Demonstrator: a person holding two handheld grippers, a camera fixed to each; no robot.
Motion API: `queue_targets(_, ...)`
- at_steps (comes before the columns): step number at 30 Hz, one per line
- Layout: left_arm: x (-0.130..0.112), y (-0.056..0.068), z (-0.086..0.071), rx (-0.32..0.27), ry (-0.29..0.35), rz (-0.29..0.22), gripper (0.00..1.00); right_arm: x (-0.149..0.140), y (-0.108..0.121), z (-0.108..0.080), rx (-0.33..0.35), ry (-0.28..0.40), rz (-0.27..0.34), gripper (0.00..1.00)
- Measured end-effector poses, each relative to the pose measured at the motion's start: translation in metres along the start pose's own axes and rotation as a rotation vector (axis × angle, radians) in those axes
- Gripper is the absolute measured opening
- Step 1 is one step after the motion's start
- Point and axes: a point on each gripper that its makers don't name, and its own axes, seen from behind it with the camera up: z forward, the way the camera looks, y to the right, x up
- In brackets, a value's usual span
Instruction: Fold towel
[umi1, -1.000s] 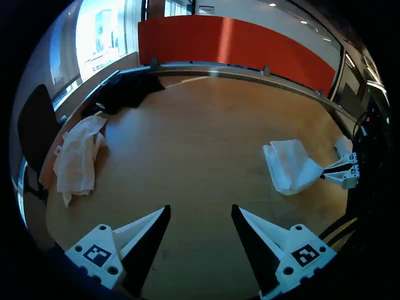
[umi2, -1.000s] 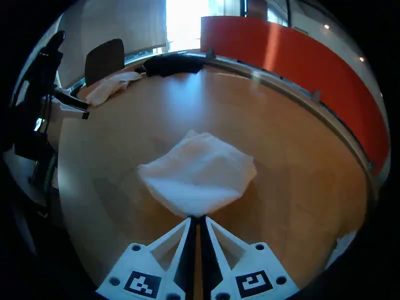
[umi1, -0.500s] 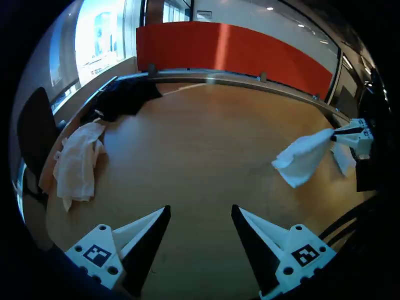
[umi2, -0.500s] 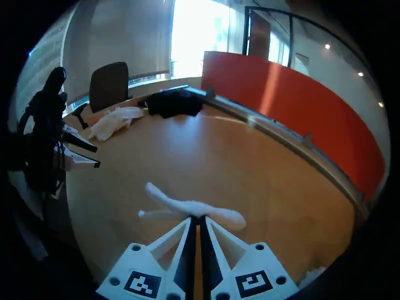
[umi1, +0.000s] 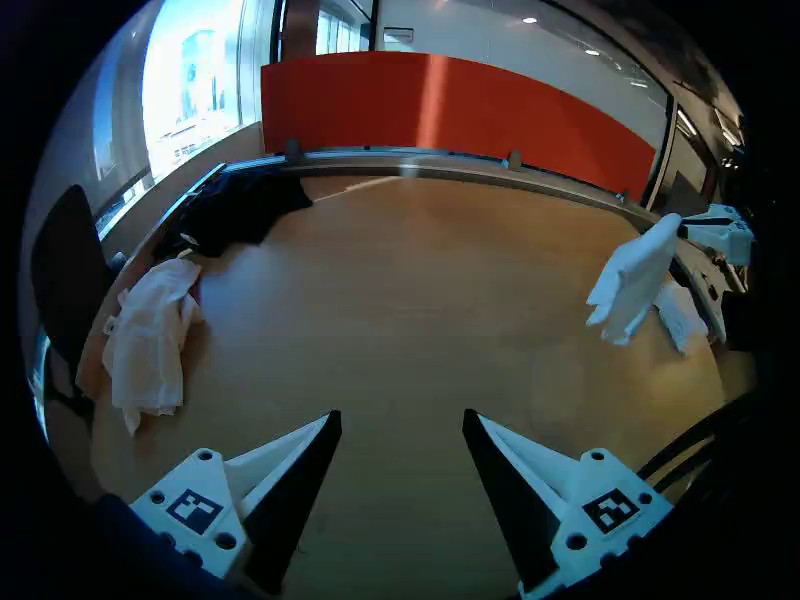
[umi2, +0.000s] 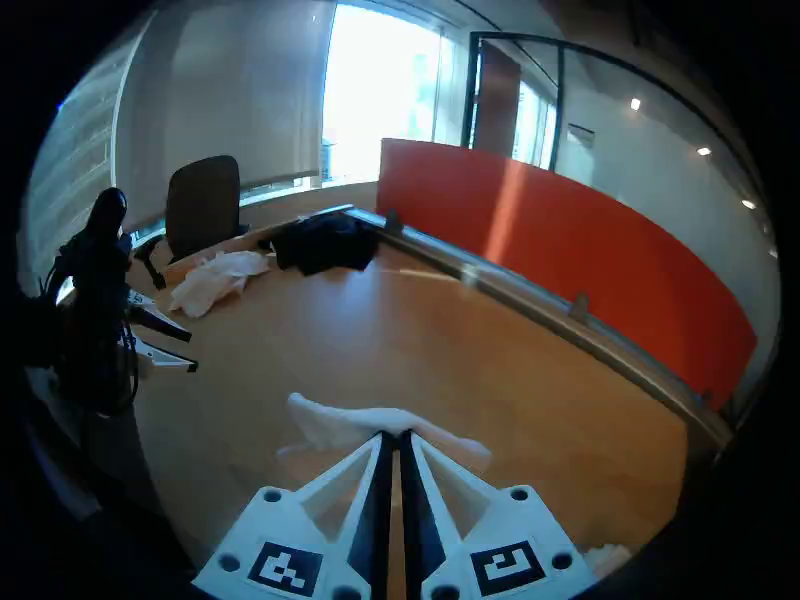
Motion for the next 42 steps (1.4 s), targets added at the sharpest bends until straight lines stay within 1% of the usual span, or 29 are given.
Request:
queue_targets(7, 0.001, 0.006, 0.002, -0.009, -0.002, 0.005, 0.9, 0.002, 0.036, -0.019, -0.043, 0.009, 0.028, 0.04)
queue_targets(15, 0.001, 0.009, 0.003, -0.011, -0.006, 0.007, 0.9, 0.001, 0.082, -0.042, -0.096, 0.016, 0.065, 0.04)
queue_targets(27, 0.003, 0.016, 0.006, -0.009, -0.015, 0.017, 0.9, -0.021, 0.154, -0.071, -0.19, -0.022, 0.071, 0.04)
queue_targets(42, 0.001, 0.022, 0.01, -0.008, -0.029, 0.029, 0.9, -0.046, 0.233, -0.103, -0.291, -0.056, 0.118, 0.04)
